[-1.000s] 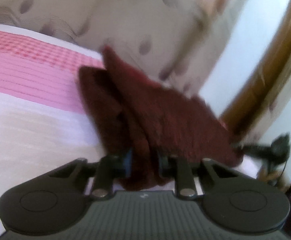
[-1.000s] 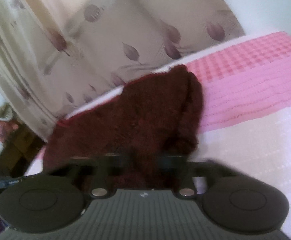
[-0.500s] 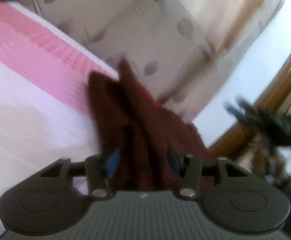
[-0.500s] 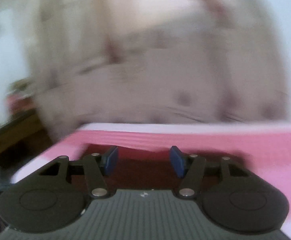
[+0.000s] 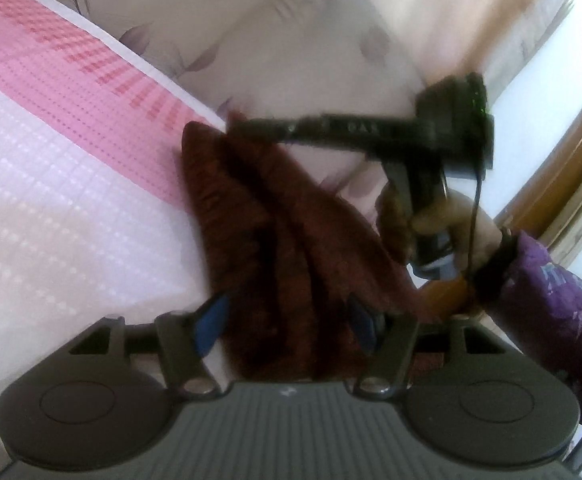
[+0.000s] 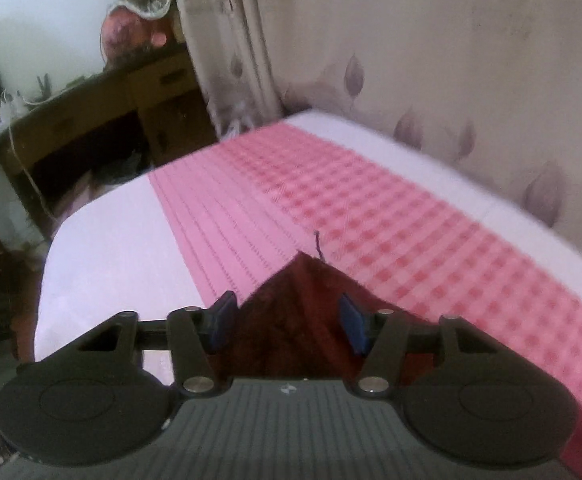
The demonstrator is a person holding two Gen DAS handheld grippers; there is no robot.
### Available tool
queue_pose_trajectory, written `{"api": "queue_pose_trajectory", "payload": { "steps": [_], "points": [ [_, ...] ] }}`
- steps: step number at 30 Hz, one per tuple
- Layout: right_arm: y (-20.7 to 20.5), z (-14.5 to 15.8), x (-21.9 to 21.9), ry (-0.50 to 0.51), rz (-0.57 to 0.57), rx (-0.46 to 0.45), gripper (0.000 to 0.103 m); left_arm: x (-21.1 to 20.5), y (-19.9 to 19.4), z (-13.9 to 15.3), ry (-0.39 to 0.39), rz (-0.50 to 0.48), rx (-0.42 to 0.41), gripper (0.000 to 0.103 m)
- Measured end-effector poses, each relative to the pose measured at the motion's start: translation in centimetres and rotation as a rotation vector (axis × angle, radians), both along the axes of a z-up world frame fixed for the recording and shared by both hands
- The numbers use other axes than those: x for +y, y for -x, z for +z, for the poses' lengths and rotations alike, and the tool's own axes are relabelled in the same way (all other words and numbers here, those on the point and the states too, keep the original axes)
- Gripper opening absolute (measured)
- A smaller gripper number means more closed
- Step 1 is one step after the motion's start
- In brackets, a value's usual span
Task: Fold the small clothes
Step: 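Release the sweater and lift the right gripper away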
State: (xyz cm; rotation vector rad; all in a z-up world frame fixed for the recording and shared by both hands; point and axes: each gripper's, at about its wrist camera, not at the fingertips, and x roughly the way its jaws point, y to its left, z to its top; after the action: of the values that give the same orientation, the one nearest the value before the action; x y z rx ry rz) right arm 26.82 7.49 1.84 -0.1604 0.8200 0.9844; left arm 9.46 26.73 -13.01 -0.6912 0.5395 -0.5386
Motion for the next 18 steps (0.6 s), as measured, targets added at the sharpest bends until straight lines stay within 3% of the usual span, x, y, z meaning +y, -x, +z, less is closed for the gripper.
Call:
{"api": "queue_pose_trajectory", "payload": {
  "steps": [1,4,9,13,16,18],
  "points": [
    [0.3,-0.2,0.5,0.014,0.010,-0.004,0.009,0.0,0.1,0.0,0.002,0.002,-0.005,0.065],
    [1.9,0.8,0.8,0.029,0.033,-0.121,0.009,0.0,0.4,-0.2,-0.001,0.014,-0.015,0.065],
    [0.9,4.4,-1.5,-0.064,-0.096,-0.257,0.008,-0.2,0.8,-0.1,-0.018,0.029,-0.029,0.065],
    [-1.2,3.7,-3.2,-0.167,-0.116,-0.181,0.008,0.1,1.0,0.4,-0.012,0.052,-0.022,0.065],
    [-1.2,2.1,-3.3,-0.180,-0.094,-0.152,0.008,0.8,1.3,2.3,-0.030,0.088,-0.098,0.065],
    [-0.8,2.3,-4.5,-0.283,-0.093,-0.129,0.008,1.1,0.6,3.7,-0.052,0.057,-0.123,0.065]
  ]
}}
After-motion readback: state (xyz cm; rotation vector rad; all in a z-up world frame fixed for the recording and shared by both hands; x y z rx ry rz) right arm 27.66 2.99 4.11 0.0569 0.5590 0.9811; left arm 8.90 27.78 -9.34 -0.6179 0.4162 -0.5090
